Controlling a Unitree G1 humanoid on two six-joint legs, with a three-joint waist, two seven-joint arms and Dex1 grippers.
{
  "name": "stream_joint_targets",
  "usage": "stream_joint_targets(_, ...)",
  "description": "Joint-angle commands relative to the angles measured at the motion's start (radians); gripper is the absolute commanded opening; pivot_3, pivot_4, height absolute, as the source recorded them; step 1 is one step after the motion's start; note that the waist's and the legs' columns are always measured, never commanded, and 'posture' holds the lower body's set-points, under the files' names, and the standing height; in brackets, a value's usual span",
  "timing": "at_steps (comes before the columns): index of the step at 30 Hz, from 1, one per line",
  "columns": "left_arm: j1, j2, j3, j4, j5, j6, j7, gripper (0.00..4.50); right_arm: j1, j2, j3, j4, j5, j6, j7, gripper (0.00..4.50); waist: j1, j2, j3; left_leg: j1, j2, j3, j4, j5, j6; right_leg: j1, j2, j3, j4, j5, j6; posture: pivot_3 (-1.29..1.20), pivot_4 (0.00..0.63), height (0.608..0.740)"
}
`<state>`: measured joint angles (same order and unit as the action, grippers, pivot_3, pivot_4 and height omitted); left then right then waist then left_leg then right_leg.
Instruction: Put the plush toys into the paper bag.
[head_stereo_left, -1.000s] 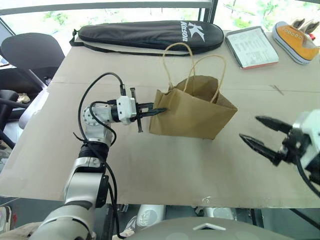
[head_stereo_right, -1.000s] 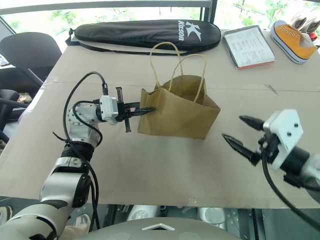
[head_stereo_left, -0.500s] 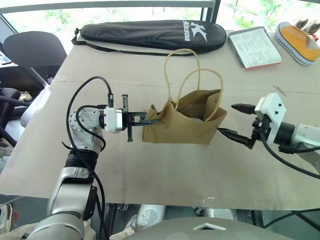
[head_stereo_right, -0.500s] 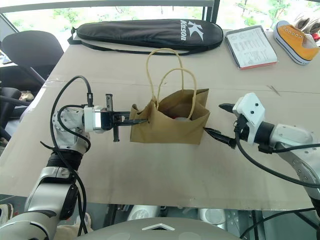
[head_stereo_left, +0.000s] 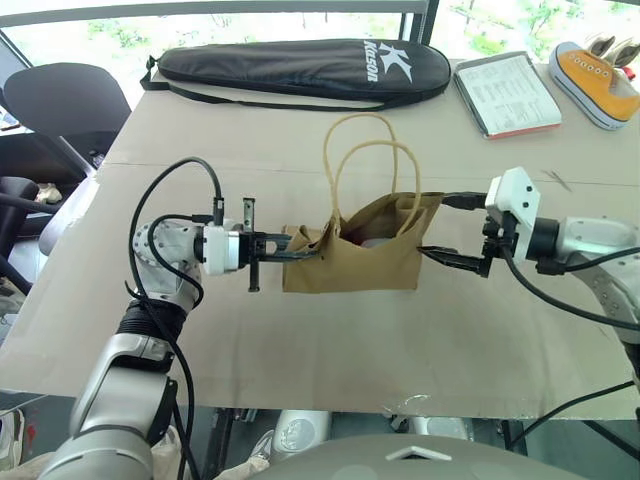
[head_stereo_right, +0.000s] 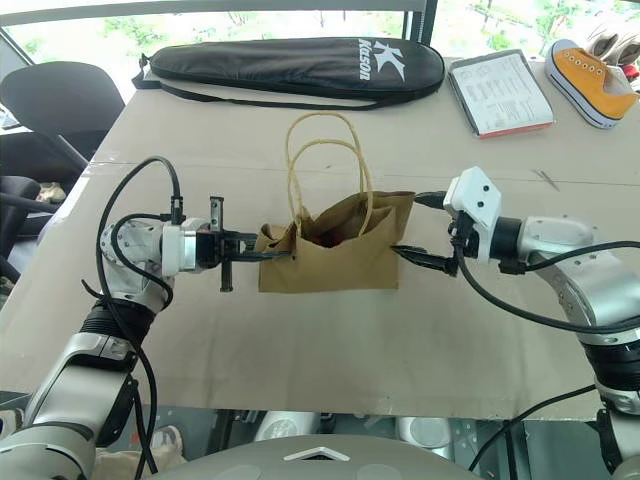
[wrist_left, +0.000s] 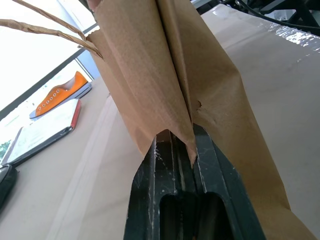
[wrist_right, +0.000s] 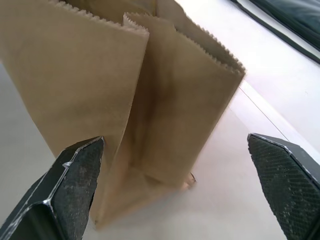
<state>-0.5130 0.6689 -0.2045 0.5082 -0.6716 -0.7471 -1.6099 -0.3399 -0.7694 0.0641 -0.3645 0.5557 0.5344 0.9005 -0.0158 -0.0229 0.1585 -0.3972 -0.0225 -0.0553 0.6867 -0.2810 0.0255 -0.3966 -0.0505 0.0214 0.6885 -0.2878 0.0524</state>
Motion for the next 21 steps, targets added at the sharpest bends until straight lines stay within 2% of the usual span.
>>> stream_joint_targets(1,-0.038,-0.001,0.007,0.03,-0.013,-0.01,-0.005,0.0,-0.028,0.024,-0.021,-0.021,0.062,0.016,0.047,4.47,0.0,0.0,0.0,0.0,0.0,0.0,0.0,0.0,0.0,0.0,0.0,0.0,0.0,0.0,0.0,0.0,0.15,0.74)
stream_joint_targets(4,-0.064,-0.024,0.043,0.079,-0.005,0.014,-0.005,0.0,-0.033,0.043,-0.009,-0.032,0.082,0.038,0.065,4.47,0.001,0.0,0.0,0.0,0.0,0.0,0.0,0.0,0.0,0.0,0.002,-0.001,0.0,0.0,0.0,0.0,0.15,0.74)
stream_joint_targets(7,-0.075,-0.028,0.049,0.102,0.002,0.018,-0.005,0.0,-0.028,0.06,-0.009,-0.053,0.113,0.06,0.077,3.7,-0.001,0.0,0.0,0.0,-0.001,0.0,0.0,0.0,0.0,0.0,0.002,-0.001,0.0,0.0,0.0,0.0,0.15,0.74)
stream_joint_targets(8,-0.076,-0.028,0.049,0.107,0.003,0.016,-0.005,0.0,-0.027,0.065,-0.007,-0.055,0.113,0.064,0.076,3.7,-0.001,0.0,0.0,-0.001,-0.001,0.0,0.0,0.0,0.0,0.0,0.002,-0.001,0.0,0.0,0.0,0.0,0.15,0.74)
stream_joint_targets(10,-0.077,-0.028,0.051,0.114,0.005,0.018,-0.005,0.0,-0.026,0.072,-0.001,-0.048,0.1,0.062,0.07,3.01,-0.001,0.0,0.0,-0.001,0.0,-0.001,0.0,0.0,0.0,0.0,0.002,-0.001,0.0,0.0,0.0,0.0,0.15,0.74)
stream_joint_targets(11,-0.077,-0.028,0.05,0.116,0.005,0.018,-0.005,0.0,-0.024,0.074,0.0,-0.045,0.094,0.06,0.069,2.83,-0.001,0.0,0.0,-0.001,0.0,-0.001,0.0,0.0,0.0,0.0,0.002,-0.001,0.0,0.0,0.0,0.0,0.15,0.74)
stream_joint_targets(13,-0.078,-0.029,0.051,0.119,0.006,0.026,-0.005,0.0,-0.023,0.085,-0.008,-0.042,0.088,0.058,0.056,2.07,0.0,0.0,0.0,-0.001,0.0,-0.001,0.0,0.0,0.0,0.0,0.002,-0.001,0.0,0.0,0.0,0.0,0.15,0.74)
stream_joint_targets(17,-0.088,-0.05,0.08,0.137,0.032,0.091,0.011,0.0,-0.012,0.08,-0.047,-0.065,0.09,0.061,0.032,0.03,0.0,0.0,0.0,-0.001,-0.001,-0.001,0.0,0.0,0.0,0.0,0.002,-0.001,0.0,0.0,0.0,0.0,0.15,0.74)
stream_joint_targets(21,-0.085,-0.078,0.104,0.078,0.055,0.241,0.081,0.0,0.013,0.039,-0.105,-0.114,0.08,0.068,-0.005,0.03,0.003,0.0,0.0,-0.001,-0.001,-0.002,0.0,0.0,0.0,0.0,0.002,-0.002,0.0,0.0,0.0,0.0,0.15,0.74)
